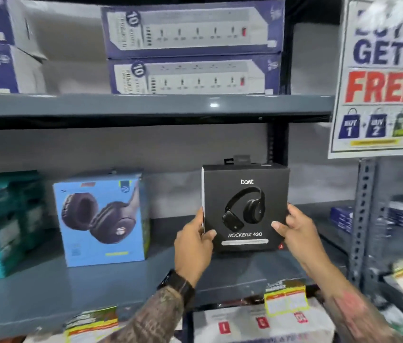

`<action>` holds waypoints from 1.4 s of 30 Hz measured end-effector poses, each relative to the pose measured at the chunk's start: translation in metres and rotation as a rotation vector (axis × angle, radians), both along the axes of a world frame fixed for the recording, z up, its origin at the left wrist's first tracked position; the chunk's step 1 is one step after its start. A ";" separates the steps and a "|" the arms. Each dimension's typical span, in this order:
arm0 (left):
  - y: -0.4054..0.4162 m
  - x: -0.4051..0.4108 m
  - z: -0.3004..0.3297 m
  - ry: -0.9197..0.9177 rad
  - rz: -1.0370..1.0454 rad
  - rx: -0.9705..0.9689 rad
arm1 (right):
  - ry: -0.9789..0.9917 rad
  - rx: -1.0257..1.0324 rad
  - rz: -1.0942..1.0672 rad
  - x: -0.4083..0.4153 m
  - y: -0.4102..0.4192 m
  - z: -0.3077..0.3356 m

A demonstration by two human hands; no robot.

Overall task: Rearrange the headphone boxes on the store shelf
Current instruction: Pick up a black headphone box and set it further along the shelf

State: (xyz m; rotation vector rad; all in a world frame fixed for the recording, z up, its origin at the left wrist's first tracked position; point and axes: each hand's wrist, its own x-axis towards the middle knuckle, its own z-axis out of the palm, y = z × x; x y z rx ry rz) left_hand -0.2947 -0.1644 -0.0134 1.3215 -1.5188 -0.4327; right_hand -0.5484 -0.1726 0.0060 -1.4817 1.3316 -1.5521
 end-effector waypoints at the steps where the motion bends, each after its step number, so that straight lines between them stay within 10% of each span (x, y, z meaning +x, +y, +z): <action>1: -0.009 -0.004 0.001 0.022 0.024 0.013 | -0.017 0.011 0.012 -0.003 -0.014 -0.003; 13: -0.035 -0.018 -0.008 0.158 -0.055 0.074 | 0.025 0.072 0.058 -0.007 -0.047 -0.019; 17: -0.035 -0.017 0.019 0.628 -0.101 0.161 | -0.243 0.081 0.145 -0.016 -0.063 -0.008; 26: -0.067 -0.048 0.037 0.951 -0.206 0.270 | -0.445 0.214 0.327 -0.010 -0.122 0.000; 42: -0.136 -0.036 -0.010 0.956 -0.117 0.223 | -0.617 0.287 -0.024 -0.004 -0.178 -0.020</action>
